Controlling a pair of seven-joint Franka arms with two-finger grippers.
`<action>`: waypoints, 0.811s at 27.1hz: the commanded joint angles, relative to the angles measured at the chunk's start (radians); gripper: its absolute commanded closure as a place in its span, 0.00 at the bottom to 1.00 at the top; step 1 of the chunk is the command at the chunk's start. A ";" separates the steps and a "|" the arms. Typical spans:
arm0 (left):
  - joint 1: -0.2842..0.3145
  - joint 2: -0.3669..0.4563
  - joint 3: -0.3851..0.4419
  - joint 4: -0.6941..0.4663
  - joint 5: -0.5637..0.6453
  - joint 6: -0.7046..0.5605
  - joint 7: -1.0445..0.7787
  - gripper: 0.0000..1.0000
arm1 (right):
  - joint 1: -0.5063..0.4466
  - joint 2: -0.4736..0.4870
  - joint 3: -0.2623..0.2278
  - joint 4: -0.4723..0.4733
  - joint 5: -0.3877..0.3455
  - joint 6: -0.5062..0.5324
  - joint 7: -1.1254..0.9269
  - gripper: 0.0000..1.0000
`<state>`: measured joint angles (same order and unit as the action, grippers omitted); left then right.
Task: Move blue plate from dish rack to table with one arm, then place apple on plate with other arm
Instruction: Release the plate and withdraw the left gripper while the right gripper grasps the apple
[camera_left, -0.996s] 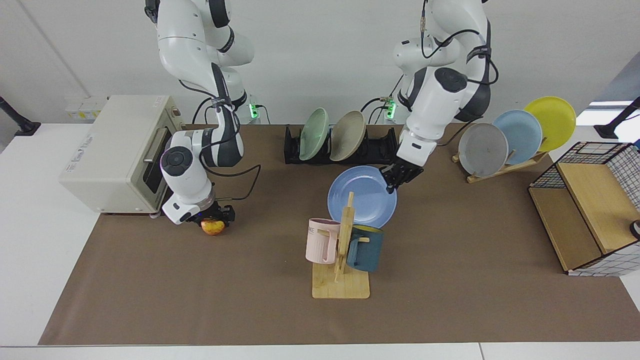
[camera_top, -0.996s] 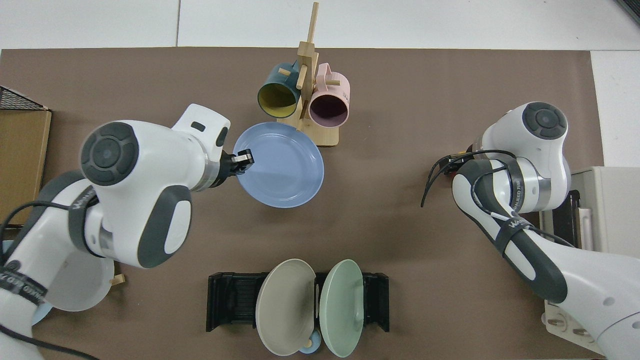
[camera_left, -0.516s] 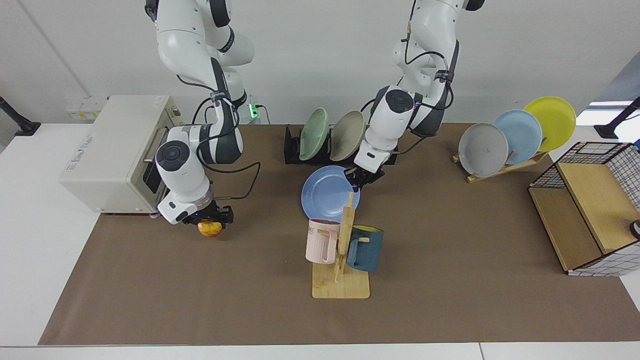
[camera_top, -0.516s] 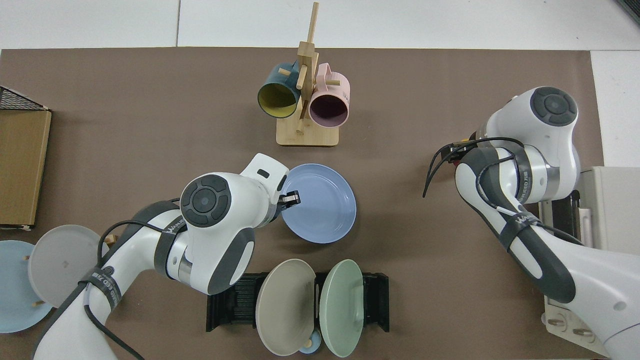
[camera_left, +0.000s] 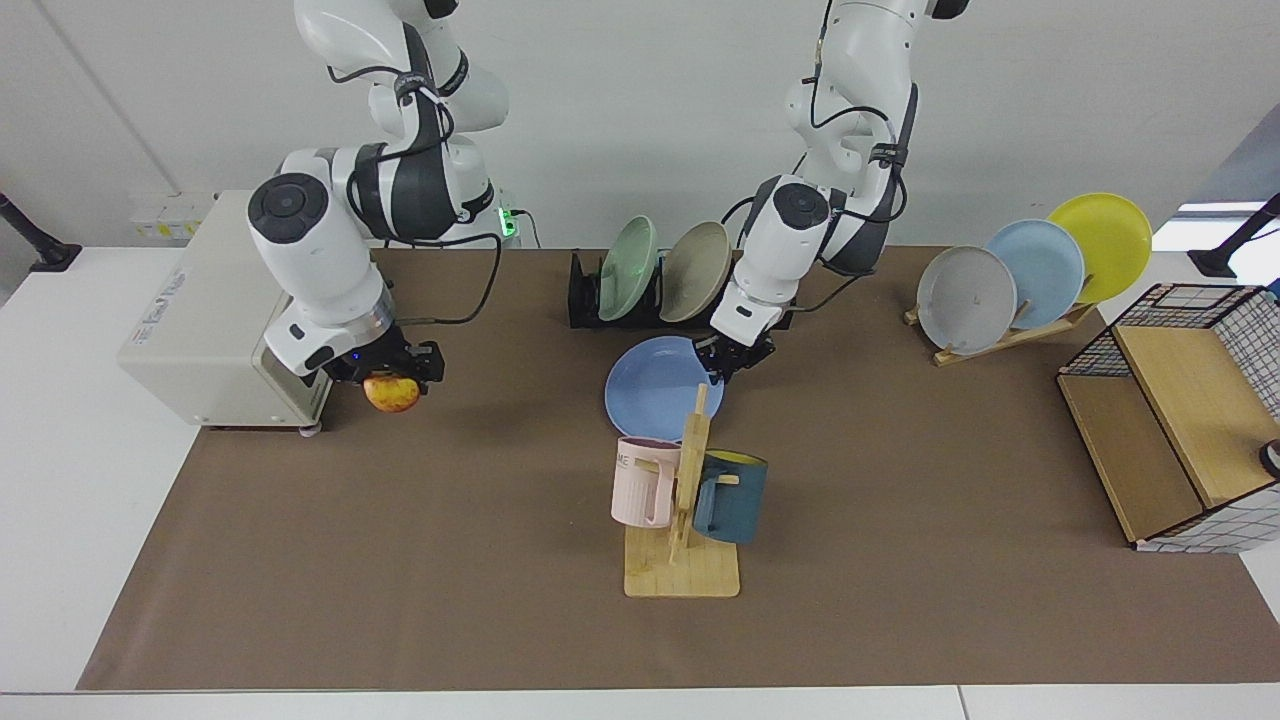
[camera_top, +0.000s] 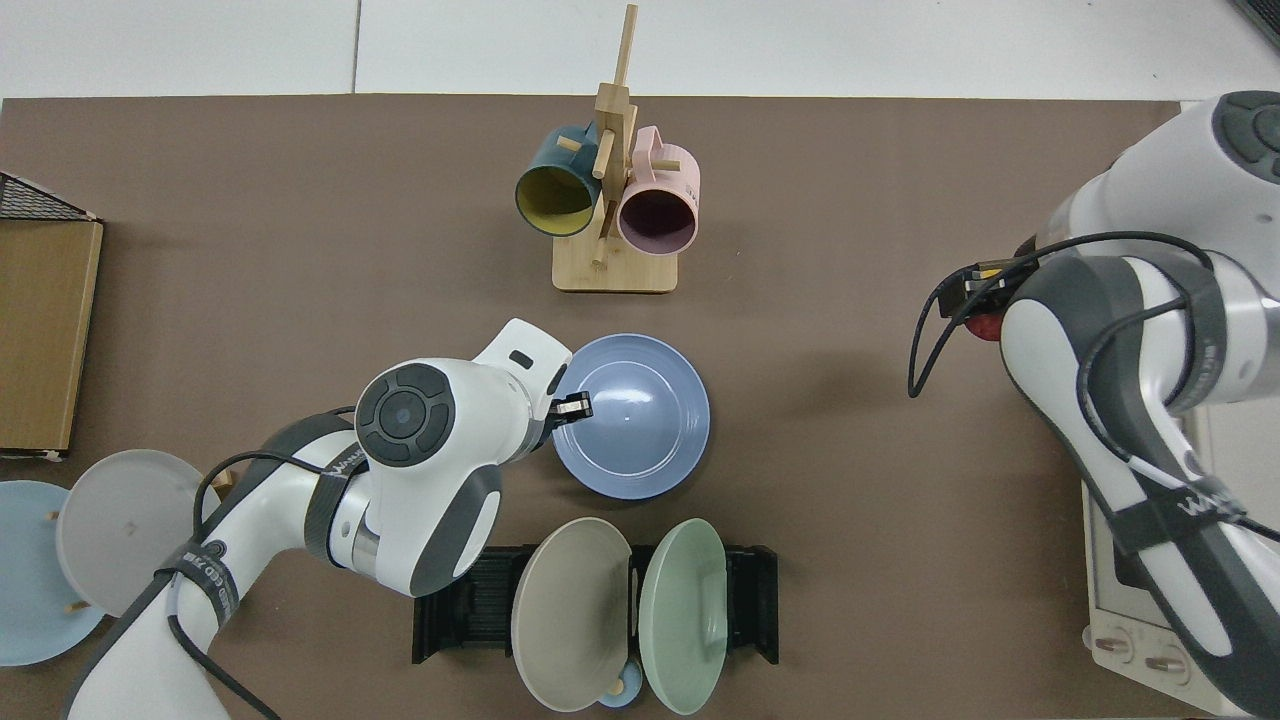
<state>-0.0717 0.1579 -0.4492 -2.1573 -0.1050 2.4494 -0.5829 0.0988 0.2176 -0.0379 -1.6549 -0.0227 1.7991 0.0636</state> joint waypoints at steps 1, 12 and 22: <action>0.003 -0.021 0.032 -0.027 -0.005 0.016 0.063 0.05 | 0.001 -0.047 0.003 0.069 0.007 -0.104 0.002 1.00; 0.006 0.000 0.079 0.062 0.085 -0.073 0.046 0.00 | 0.005 -0.279 0.004 -0.201 0.009 -0.023 0.047 1.00; 0.073 -0.041 0.103 0.195 0.174 -0.380 0.104 0.00 | 0.061 -0.277 0.006 -0.226 0.013 0.051 0.122 1.00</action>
<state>-0.0417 0.1493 -0.3491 -2.0166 0.0404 2.2000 -0.5318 0.1314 -0.0454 -0.0342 -1.8540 -0.0200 1.8176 0.1398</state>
